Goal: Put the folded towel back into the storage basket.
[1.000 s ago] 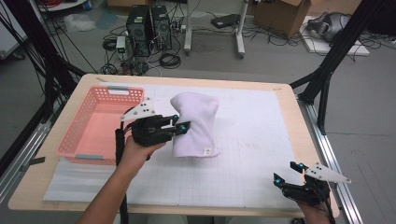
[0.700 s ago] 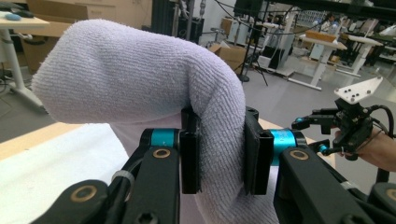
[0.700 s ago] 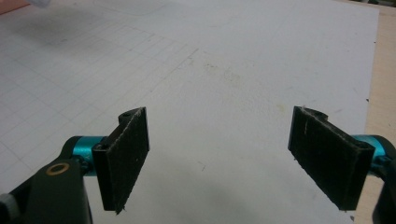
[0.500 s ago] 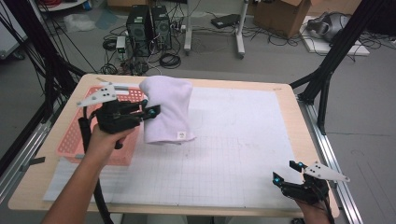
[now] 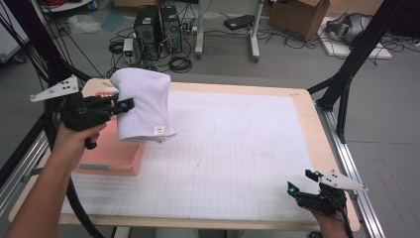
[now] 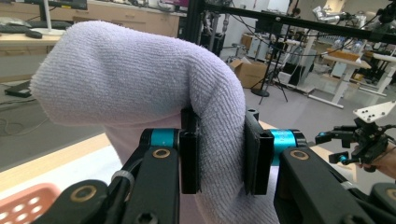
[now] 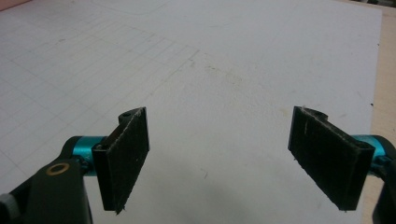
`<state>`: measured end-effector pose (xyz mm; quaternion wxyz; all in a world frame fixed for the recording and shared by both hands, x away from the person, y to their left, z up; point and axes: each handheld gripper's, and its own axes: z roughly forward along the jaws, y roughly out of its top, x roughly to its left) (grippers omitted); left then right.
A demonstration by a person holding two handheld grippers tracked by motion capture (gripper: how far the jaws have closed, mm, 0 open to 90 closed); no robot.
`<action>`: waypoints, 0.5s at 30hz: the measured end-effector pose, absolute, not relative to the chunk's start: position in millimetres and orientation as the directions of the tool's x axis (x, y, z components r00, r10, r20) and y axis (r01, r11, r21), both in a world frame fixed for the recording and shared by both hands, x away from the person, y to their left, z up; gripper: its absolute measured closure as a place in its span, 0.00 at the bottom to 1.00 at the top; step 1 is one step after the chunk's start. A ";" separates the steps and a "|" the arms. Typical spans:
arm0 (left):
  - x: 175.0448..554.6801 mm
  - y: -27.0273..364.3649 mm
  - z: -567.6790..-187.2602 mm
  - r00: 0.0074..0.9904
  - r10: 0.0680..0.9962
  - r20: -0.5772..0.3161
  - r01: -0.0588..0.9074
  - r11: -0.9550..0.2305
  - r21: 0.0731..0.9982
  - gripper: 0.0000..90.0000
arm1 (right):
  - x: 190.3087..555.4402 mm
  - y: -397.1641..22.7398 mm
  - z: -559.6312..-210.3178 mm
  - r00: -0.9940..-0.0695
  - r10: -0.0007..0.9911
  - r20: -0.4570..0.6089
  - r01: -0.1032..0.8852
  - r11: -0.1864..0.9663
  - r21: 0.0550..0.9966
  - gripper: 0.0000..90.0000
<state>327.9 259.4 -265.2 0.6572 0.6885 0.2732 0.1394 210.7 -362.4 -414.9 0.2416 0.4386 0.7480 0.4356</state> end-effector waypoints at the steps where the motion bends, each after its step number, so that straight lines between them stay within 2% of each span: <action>1: 328.1 263.7 -265.2 0.812 0.559 -0.168 0.193 0.015 0.981 0.80 | 210.9 -362.2 -414.8 -0.498 0.867 0.023 0.447 0.234 0.863 0.22; 9: 327.2 301.2 -263.3 0.801 0.573 -0.176 0.174 0.058 0.983 0.80 | 214.0 -360.2 -414.2 -0.491 0.871 0.021 0.453 0.235 0.860 0.22; 15: 327.2 322.7 -266.1 0.794 0.582 -0.175 0.182 0.048 0.982 0.80 | 215.5 -357.0 -413.4 -0.494 0.869 0.015 0.447 0.240 0.862 0.22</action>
